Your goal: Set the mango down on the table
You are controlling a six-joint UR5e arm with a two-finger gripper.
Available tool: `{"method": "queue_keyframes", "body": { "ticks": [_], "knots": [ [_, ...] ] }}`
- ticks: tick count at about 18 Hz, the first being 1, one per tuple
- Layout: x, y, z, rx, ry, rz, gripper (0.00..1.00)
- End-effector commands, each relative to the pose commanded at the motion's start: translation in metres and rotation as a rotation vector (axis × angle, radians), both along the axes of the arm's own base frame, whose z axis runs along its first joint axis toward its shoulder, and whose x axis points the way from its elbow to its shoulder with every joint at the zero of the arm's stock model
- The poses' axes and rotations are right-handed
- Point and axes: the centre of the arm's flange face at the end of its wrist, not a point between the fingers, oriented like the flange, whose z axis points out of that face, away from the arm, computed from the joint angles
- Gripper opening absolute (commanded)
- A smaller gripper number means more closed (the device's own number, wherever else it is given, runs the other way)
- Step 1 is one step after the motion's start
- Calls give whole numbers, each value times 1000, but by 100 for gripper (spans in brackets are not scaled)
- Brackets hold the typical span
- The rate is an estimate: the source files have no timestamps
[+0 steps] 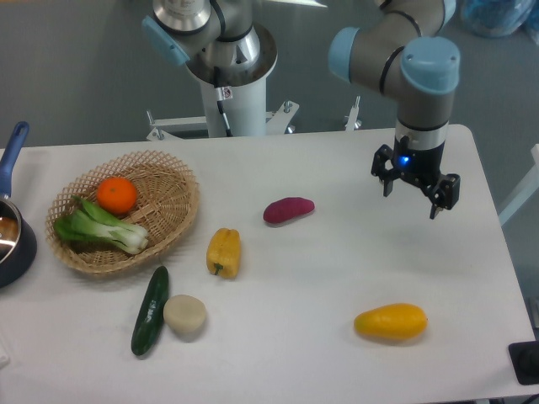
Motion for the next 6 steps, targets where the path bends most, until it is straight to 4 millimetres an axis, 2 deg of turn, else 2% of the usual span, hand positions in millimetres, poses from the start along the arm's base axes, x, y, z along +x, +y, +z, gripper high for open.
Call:
{"method": "queue_keyframes", "body": {
  "ticks": [4,6],
  "knots": [
    [-9,1,27,-22,-42,-5,100],
    [-9,2,27,-25,-47,-6,100]
  ]
}}
